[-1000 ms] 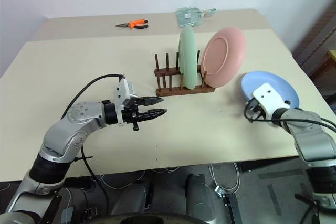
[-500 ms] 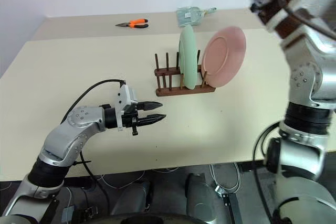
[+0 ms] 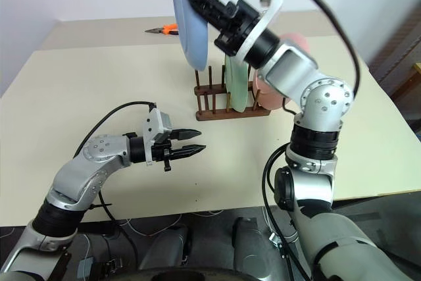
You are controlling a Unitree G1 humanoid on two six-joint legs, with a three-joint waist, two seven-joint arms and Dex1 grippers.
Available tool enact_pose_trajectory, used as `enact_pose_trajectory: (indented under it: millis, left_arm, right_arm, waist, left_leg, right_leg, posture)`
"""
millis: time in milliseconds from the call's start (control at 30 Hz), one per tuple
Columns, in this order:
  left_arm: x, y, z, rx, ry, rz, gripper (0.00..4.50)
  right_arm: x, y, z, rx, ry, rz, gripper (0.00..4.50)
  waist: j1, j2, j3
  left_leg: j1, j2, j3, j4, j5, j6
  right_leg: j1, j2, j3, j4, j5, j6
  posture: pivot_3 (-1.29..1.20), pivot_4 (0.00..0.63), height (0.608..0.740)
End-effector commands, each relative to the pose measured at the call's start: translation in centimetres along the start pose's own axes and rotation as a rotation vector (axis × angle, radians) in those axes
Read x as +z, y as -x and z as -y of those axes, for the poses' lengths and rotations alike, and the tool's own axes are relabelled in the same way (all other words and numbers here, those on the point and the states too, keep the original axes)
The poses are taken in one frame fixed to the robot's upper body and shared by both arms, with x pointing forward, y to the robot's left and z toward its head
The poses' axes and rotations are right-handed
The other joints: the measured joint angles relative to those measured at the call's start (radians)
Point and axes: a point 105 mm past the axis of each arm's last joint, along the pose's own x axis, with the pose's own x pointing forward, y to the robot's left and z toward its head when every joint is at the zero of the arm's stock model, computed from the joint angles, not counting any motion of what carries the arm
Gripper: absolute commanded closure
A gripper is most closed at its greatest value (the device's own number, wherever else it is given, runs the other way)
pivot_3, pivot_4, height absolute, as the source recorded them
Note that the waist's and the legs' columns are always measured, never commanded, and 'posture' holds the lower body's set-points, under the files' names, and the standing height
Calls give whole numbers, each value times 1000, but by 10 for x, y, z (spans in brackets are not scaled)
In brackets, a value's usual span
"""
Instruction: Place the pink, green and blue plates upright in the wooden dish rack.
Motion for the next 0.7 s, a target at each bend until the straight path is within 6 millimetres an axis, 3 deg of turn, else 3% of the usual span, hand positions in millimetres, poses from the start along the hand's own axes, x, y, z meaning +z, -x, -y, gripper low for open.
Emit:
enact_pose_trajectory:
  millis: [33, 200, 467, 600, 700]
  left_arm:
    - [10, 4, 3, 8, -28, 27, 2574]
    - [12, 3, 2, 10, -28, 29, 2574]
    - [12, 2, 4, 9, -26, 28, 2574]
    - [12, 2, 4, 11, -24, 28, 2574]
    - [12, 2, 5, 13, -22, 28, 2574]
  right_arm:
    - [-5, -2, 7, -58, -45, 3, 4421]
    - [-18, 0, 28, -157, -56, -13, 4421]
    - [-22, 4, 52, -256, -27, -19, 4421]
    - [-17, 2, 50, -241, 26, -9, 2967]
    - [-8, -1, 27, -155, 291, -39, 1557]
  waist:
    - [-2, 0, 0]
    - [-3, 0, 0]
    - [-5, 0, 0]
    - [-4, 0, 0]
    - [-4, 1, 0]
  left_leg:
    - [0, 0, 0, 0, 0, 0]
    - [0, 0, 0, 0, 0, 0]
    - [0, 0, 0, -1, 0, 0]
    - [0, 0, 0, -1, 0, 0]
    - [0, 0, 0, -1, 0, 0]
  right_leg:
    - [0, 0, 0, 0, 0, 0]
    - [0, 0, 0, 0, 0, 0]
    - [-1, 1, 0, 0, 0, 0]
    - [0, 1, 0, 0, 0, 0]
    - [-1, 1, 0, 0, 0, 0]
  posture:
    - [0, 150, 740]
    - [0, 150, 740]
    - [0, 150, 740]
    - [0, 150, 740]
    - [0, 150, 740]
